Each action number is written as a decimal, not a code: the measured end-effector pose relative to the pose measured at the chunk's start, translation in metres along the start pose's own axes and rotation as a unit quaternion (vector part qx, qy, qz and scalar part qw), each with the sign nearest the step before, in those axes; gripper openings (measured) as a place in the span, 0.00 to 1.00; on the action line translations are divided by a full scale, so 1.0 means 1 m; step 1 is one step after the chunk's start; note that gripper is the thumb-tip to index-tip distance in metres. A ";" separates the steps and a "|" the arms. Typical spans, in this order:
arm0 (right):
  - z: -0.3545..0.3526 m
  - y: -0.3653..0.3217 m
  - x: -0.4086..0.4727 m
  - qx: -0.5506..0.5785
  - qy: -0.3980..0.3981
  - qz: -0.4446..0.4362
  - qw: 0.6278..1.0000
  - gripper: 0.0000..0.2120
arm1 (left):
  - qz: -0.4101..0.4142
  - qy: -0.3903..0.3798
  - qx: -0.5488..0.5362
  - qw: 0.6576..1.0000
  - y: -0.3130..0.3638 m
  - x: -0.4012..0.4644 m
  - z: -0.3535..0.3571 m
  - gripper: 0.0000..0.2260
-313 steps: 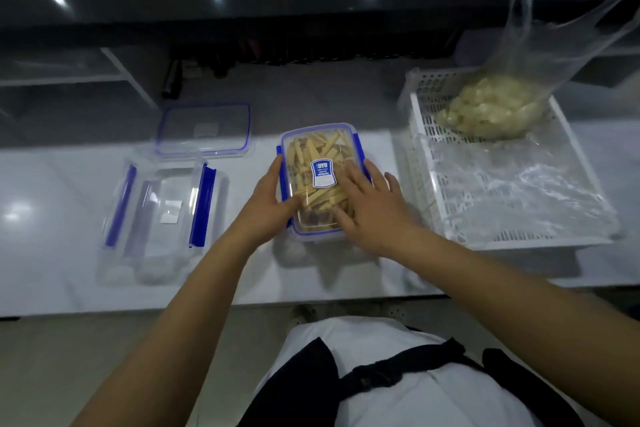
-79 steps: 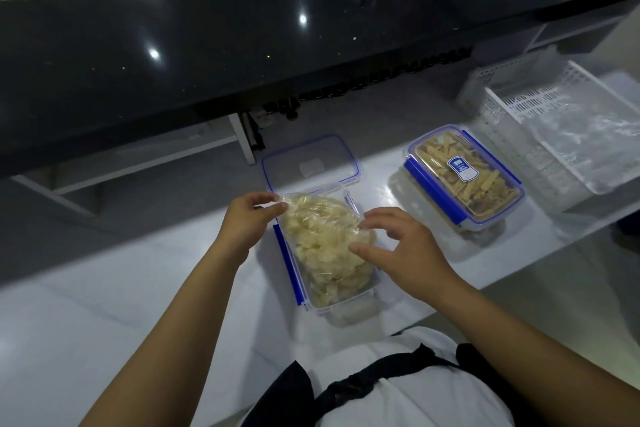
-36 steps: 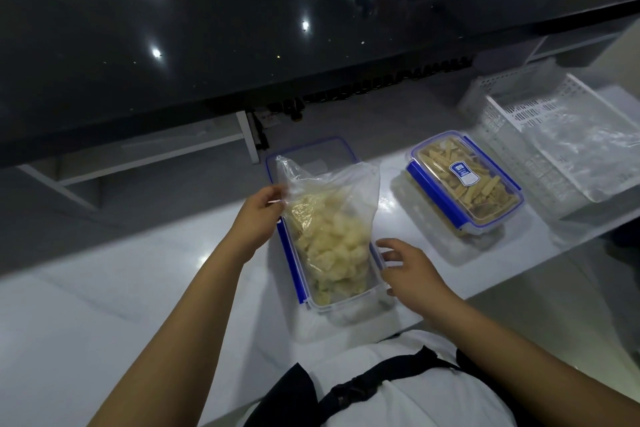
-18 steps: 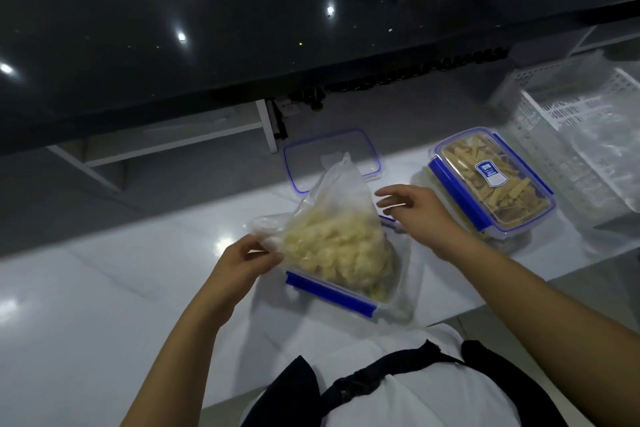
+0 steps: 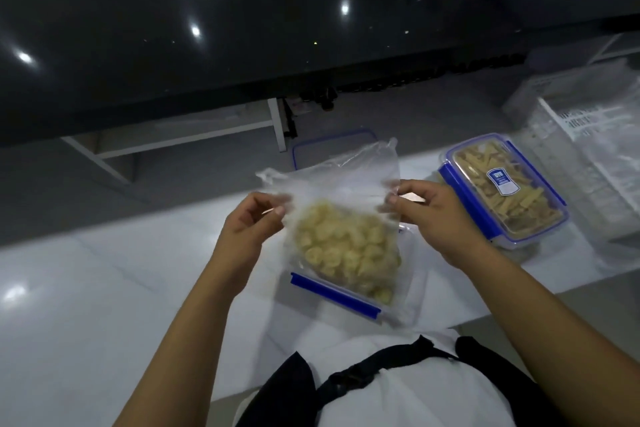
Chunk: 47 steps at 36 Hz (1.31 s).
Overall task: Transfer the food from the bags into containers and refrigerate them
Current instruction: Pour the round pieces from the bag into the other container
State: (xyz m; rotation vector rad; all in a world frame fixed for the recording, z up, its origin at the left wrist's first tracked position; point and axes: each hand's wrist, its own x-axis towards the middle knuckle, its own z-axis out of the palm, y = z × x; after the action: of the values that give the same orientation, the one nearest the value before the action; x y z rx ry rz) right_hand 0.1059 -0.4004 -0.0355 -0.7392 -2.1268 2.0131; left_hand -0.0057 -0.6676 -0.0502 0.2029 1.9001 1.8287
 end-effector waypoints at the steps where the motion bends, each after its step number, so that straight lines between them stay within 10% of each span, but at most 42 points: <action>1: -0.003 -0.001 -0.003 0.017 0.007 0.002 1.000 0.03 | 0.006 -0.019 -0.018 1.000 0.005 0.002 0.001 0.02; 13: -0.021 0.012 -0.028 0.128 0.042 0.004 0.991 0.11 | 0.039 -0.100 -0.040 0.993 0.025 0.025 0.019 0.04; 18: -0.014 0.026 -0.036 0.063 0.018 0.013 0.998 0.19 | -0.002 -0.071 0.036 0.997 0.006 0.026 0.021 0.20; 30: -0.005 0.022 -0.036 -0.022 0.025 -0.039 0.999 0.06 | -0.004 -0.050 -0.009 0.999 -0.003 0.027 0.012 0.02; 47: -0.017 0.002 -0.038 0.033 0.011 -0.038 0.999 0.04 | 0.022 -0.092 -0.064 0.993 0.015 0.027 0.013 0.03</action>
State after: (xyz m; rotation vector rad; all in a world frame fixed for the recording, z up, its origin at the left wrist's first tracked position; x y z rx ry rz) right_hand 0.1464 -0.4016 -0.0261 -0.6587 -2.0323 2.0163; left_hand -0.0268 -0.6433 -0.0415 0.3597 1.6606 1.8833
